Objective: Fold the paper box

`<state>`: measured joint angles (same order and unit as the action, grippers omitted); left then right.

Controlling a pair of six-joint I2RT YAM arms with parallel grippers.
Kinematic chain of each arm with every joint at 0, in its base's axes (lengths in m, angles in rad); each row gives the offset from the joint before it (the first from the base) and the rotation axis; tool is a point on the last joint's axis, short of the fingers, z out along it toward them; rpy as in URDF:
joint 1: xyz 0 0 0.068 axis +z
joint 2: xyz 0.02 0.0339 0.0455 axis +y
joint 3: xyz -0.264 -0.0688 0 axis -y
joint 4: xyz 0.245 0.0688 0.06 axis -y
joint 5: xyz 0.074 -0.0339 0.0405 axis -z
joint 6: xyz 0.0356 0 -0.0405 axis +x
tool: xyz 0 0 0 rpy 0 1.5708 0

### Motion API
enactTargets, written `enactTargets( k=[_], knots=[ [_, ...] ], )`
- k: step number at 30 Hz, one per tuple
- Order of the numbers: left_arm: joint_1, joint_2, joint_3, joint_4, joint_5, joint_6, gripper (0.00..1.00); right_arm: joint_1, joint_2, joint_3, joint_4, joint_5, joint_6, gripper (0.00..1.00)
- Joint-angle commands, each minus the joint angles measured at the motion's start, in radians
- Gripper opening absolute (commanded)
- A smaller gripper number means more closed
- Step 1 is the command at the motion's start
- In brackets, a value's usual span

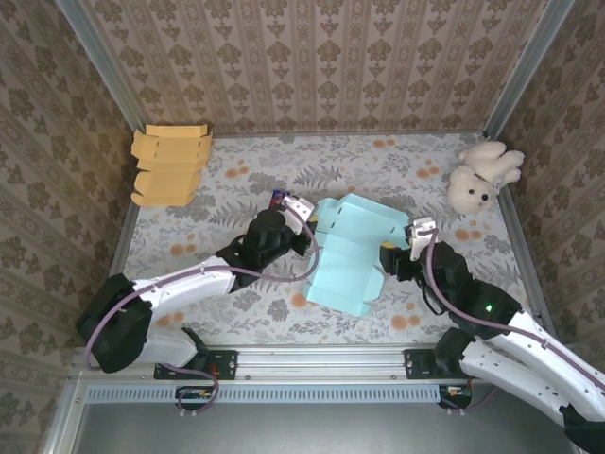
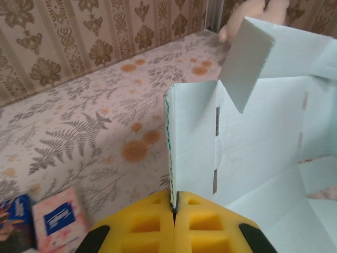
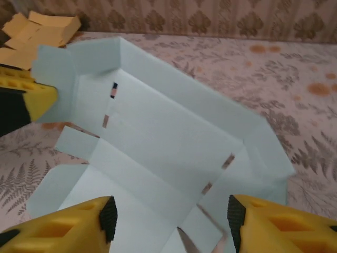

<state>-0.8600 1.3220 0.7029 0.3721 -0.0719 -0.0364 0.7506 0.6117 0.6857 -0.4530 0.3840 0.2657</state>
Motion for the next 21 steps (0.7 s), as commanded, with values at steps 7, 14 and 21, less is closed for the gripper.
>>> enactTargets(
  k=[7, 14, 21],
  knots=[
    [0.041, -0.094, -0.089, 0.077, 0.045, 0.061, 0.0, -0.103, 0.358, 0.385, -0.136, -0.2, -0.556, 0.61],
    [0.049, -0.135, -0.136, 0.107, 0.05, 0.049, 0.0, -0.28, 0.684, 0.796, -0.574, -0.481, -0.741, 0.62],
    [0.054, -0.16, -0.148, 0.106, 0.052, 0.048, 0.0, -0.339, 0.813, 0.896, -0.7, -0.577, -0.848, 0.62]
  ],
)
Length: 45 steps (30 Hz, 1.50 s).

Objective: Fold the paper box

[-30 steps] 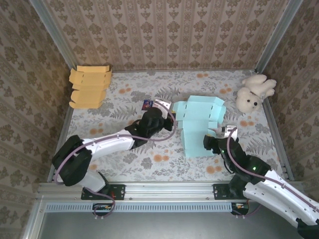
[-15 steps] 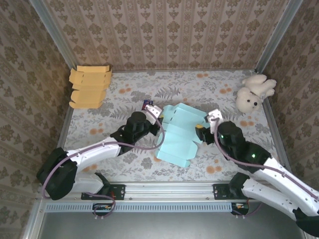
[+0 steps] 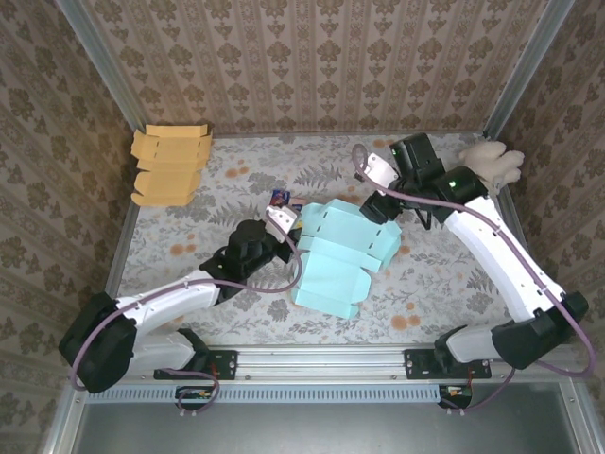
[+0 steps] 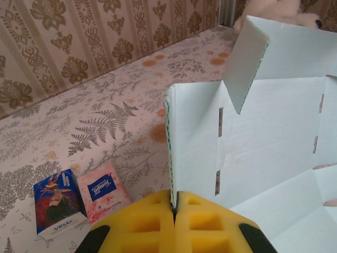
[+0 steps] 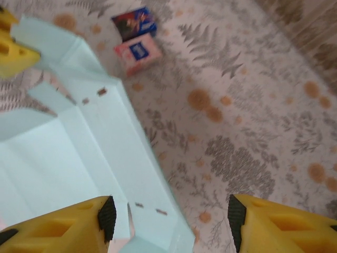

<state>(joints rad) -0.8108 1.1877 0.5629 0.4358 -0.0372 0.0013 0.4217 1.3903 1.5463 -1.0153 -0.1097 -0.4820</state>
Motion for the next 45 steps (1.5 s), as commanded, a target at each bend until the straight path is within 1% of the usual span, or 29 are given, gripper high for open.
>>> enactTargets(
  k=[1, 3, 8, 13, 16, 24, 34, 45],
  knots=[
    [0.005, -0.026, -0.009, 0.043, 0.017, 0.009, 0.0, -0.013, 0.041, 0.033, -0.138, -0.089, -0.117, 0.62],
    [0.005, -0.028, -0.012, 0.044, 0.017, 0.007, 0.0, -0.024, 0.057, 0.029, -0.146, -0.114, -0.167, 0.62],
    [0.005, -0.017, -0.006, 0.048, 0.019, 0.001, 0.0, -0.064, 0.093, 0.035, -0.15, -0.123, -0.23, 0.6],
    [0.004, 0.002, 0.0, 0.052, 0.019, 0.001, 0.0, -0.1, 0.107, 0.008, -0.154, -0.173, -0.339, 0.58],
    [0.004, 0.01, 0.0, 0.056, 0.02, 0.0, 0.0, -0.134, 0.126, 0.005, -0.131, -0.178, -0.348, 0.51],
    [0.005, 0.032, 0.007, 0.063, 0.027, -0.001, 0.0, -0.144, 0.151, -0.001, -0.116, -0.204, -0.387, 0.41],
    [0.003, 0.033, 0.005, 0.072, 0.037, -0.005, 0.0, -0.144, 0.187, -0.011, -0.125, -0.248, -0.415, 0.38],
    [0.003, 0.022, -0.005, 0.08, 0.036, -0.006, 0.0, -0.144, 0.228, -0.02, -0.133, -0.226, -0.415, 0.34]
  ],
)
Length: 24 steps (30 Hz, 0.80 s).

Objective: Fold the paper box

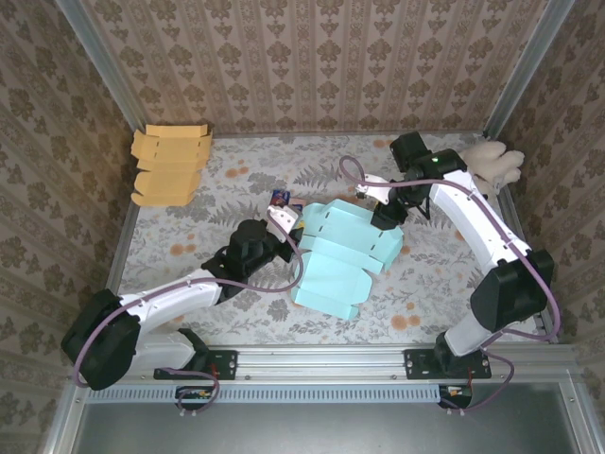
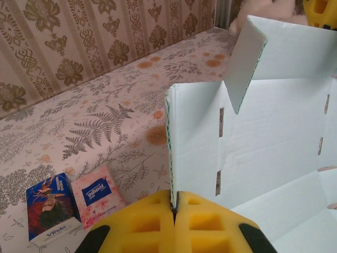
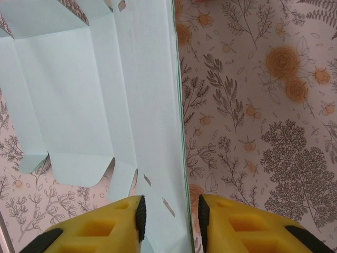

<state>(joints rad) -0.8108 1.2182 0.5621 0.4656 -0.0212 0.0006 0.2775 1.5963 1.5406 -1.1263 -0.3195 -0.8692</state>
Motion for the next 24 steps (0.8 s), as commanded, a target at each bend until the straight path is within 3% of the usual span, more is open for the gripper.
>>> enactTargets(
  k=[1, 17, 24],
  knots=[
    [0.003, -0.011, -0.006, 0.05, 0.018, -0.004, 0.0, 0.001, 0.024, -0.012, -0.025, -0.017, -0.028, 0.33],
    [0.004, -0.025, -0.017, 0.061, 0.004, -0.005, 0.0, 0.0, 0.053, -0.018, -0.052, -0.013, -0.042, 0.23],
    [0.004, -0.032, -0.021, 0.062, 0.004, -0.006, 0.0, 0.003, 0.058, -0.013, -0.068, -0.016, -0.056, 0.06]
  ],
)
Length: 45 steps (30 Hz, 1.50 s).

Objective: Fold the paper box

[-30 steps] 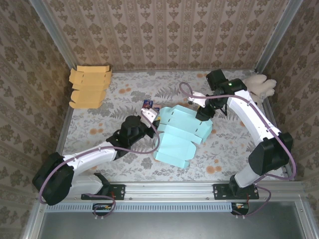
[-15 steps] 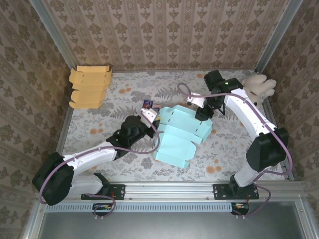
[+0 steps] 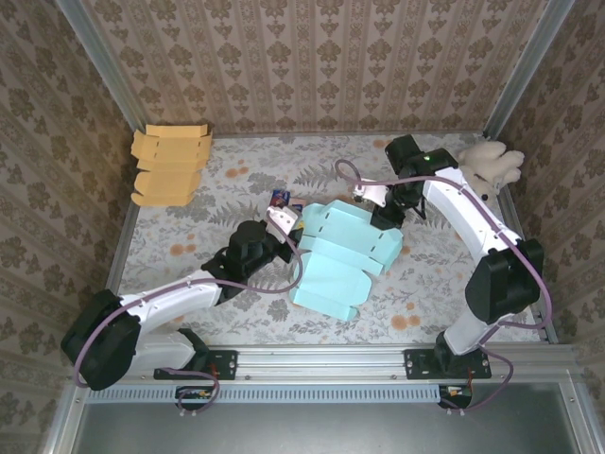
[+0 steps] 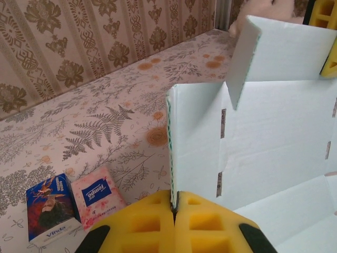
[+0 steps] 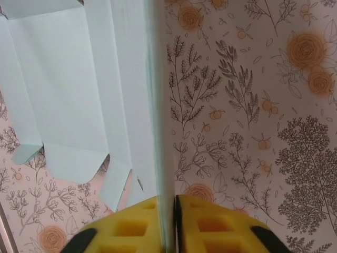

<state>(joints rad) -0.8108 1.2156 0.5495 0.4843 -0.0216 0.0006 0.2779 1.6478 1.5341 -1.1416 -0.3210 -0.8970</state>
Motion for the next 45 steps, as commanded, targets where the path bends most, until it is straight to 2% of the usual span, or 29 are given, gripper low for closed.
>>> enactTargets(
  k=[1, 2, 10, 11, 13, 16, 20, 24, 29, 32, 37, 45],
  knots=[
    [0.004, -0.03, -0.009, 0.045, 0.003, -0.005, 0.0, 0.002, 0.006, -0.005, -0.055, -0.013, -0.031, 0.03],
    [0.004, -0.03, -0.008, 0.045, 0.003, -0.005, 0.0, 0.001, 0.005, -0.005, -0.058, -0.009, -0.034, 0.0],
    [0.004, -0.031, -0.002, 0.036, -0.048, -0.024, 0.0, 0.02, -0.002, 0.017, -0.07, 0.037, -0.013, 0.0],
    [0.005, -0.036, 0.002, 0.024, -0.066, -0.034, 0.02, 0.027, -0.002, 0.023, -0.065, 0.057, 0.001, 0.0],
    [0.003, -0.063, 0.005, -0.003, -0.119, -0.074, 0.14, 0.043, -0.006, 0.041, -0.059, 0.094, 0.039, 0.0],
    [-0.001, -0.151, 0.001, -0.068, -0.182, -0.176, 0.18, 0.06, -0.012, 0.054, -0.073, 0.098, 0.058, 0.0],
    [-0.013, -0.283, -0.003, -0.176, -0.136, -0.302, 0.2, 0.076, -0.015, 0.058, -0.091, 0.095, 0.068, 0.0],
    [-0.042, -0.332, -0.019, -0.176, 0.012, -0.458, 0.18, 0.089, -0.006, 0.066, -0.094, 0.114, 0.085, 0.0],
    [-0.164, -0.299, 0.024, -0.172, 0.053, -0.503, 0.14, 0.099, -0.011, 0.067, -0.086, 0.109, 0.082, 0.0],
    [-0.223, -0.245, 0.066, -0.181, 0.027, -0.49, 0.14, 0.099, -0.02, 0.063, -0.08, 0.104, 0.079, 0.0],
    [-0.218, -0.128, 0.109, -0.208, -0.084, -0.52, 0.11, 0.1, -0.04, 0.037, -0.058, 0.097, 0.075, 0.0],
    [-0.127, -0.037, 0.144, -0.21, -0.095, -0.589, 0.09, 0.099, -0.101, -0.037, -0.004, 0.088, 0.05, 0.0]
  ],
)
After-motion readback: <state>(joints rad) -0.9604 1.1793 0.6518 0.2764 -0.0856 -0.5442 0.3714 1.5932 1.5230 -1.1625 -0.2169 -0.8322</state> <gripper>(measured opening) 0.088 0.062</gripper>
